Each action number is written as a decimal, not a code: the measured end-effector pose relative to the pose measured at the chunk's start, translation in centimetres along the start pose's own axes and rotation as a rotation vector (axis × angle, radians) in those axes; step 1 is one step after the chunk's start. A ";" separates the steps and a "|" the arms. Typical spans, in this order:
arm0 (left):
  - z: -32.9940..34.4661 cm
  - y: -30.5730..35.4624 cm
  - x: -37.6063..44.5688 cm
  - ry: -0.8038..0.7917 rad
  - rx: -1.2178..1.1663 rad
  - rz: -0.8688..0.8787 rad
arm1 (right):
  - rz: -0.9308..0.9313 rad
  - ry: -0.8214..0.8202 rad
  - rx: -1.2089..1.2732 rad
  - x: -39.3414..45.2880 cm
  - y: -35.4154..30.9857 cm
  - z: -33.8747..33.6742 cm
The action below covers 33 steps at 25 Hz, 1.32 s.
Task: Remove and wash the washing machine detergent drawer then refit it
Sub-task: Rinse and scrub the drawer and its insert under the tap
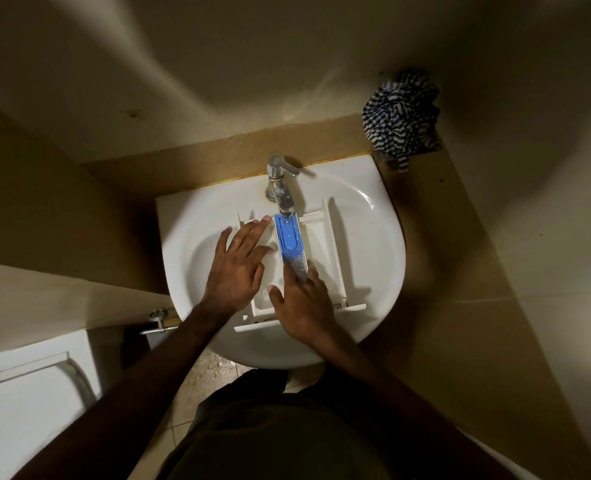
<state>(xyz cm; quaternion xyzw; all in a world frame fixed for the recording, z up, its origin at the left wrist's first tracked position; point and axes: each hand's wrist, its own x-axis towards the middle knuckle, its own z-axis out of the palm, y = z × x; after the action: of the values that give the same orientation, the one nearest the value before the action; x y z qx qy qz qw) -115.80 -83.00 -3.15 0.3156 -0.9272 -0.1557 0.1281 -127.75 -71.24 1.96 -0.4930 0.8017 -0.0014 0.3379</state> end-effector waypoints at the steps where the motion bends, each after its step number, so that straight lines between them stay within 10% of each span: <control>1: -0.1 0.0 0.1 0.000 -0.011 -0.006 | 0.014 -0.039 -0.022 -0.2 0.7 -0.1; 6: 0.7 0.6 -0.9 0.163 -0.031 -0.117 | 0.012 -0.030 -0.032 0.4 1.2 -0.8; 12: 1.4 1.3 -2.5 0.311 -0.430 -0.667 | 0.020 -0.070 -0.011 -0.6 1.4 -0.1; 18: 2.3 1.5 -2.0 0.004 -1.120 -0.970 | -0.021 0.000 0.019 0.2 0.4 -0.8; 23: 2.2 2.2 -1.3 -0.018 -1.131 -0.996 | -0.005 -0.047 0.024 -2.6 1.1 -2.6; 29: 3.1 2.5 -0.9 -0.143 -1.293 -1.119 | 0.144 0.550 0.136 -5.1 6.1 -9.1; 33: 3.5 3.2 0.3 -0.323 -1.350 -1.115 | 0.344 0.149 0.555 -1.6 9.8 -11.0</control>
<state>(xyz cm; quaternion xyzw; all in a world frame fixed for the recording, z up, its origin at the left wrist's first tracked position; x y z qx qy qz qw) -118.95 -80.10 -5.18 0.5523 -0.3563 -0.7513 0.0602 -141.04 -68.60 8.03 -0.2381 0.8646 -0.1988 0.3953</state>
